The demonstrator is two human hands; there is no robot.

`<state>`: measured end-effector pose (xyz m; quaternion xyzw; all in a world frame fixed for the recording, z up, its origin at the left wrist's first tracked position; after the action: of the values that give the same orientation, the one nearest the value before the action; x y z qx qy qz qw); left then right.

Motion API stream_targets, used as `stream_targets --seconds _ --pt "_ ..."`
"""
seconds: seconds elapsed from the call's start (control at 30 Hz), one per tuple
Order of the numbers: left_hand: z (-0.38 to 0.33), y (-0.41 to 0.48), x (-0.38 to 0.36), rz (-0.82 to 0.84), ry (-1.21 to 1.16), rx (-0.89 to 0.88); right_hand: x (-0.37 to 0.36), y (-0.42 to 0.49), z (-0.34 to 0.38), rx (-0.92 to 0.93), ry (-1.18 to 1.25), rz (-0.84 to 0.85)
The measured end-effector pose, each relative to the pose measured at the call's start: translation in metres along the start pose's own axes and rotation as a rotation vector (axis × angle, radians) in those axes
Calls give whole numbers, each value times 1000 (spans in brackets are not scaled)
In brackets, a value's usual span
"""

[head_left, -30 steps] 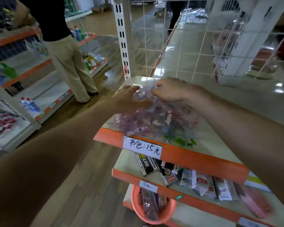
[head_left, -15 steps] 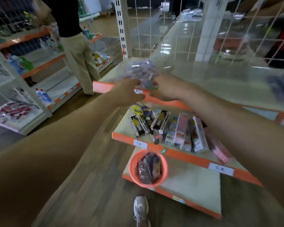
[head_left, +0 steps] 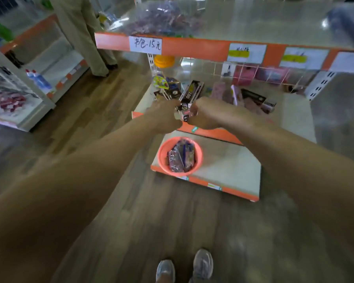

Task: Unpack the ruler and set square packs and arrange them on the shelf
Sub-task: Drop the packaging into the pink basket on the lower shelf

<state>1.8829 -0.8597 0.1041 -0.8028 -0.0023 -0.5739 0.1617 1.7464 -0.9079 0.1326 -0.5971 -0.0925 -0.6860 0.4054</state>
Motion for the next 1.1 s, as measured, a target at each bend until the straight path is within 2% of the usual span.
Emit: stream_targets --seconds 0.27,0.53,0.77,1.1 --pt "5 -4 -80 171 39 -4 -77 -17 -22 -139 130 116" --pt "-10 -22 -127 305 107 -122 -136 -55 -36 -293 204 168" --pt "-6 -30 -142 307 115 -177 -162 -74 -38 -391 271 131" --pt "27 -30 -209 388 58 -139 -217 -61 -38 -410 296 170"
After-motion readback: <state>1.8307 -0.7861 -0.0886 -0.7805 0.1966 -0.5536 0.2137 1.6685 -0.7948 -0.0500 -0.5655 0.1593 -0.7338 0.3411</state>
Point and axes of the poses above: each hand's wrist, its own y-axis towards the middle knuckle, its own x-axis out of the back of the hand, z = x × y, the point moved 1 cm from there along y, towards the middle knuckle, and after that the axes turned 4 degrees about z, right-handed, at the moved point
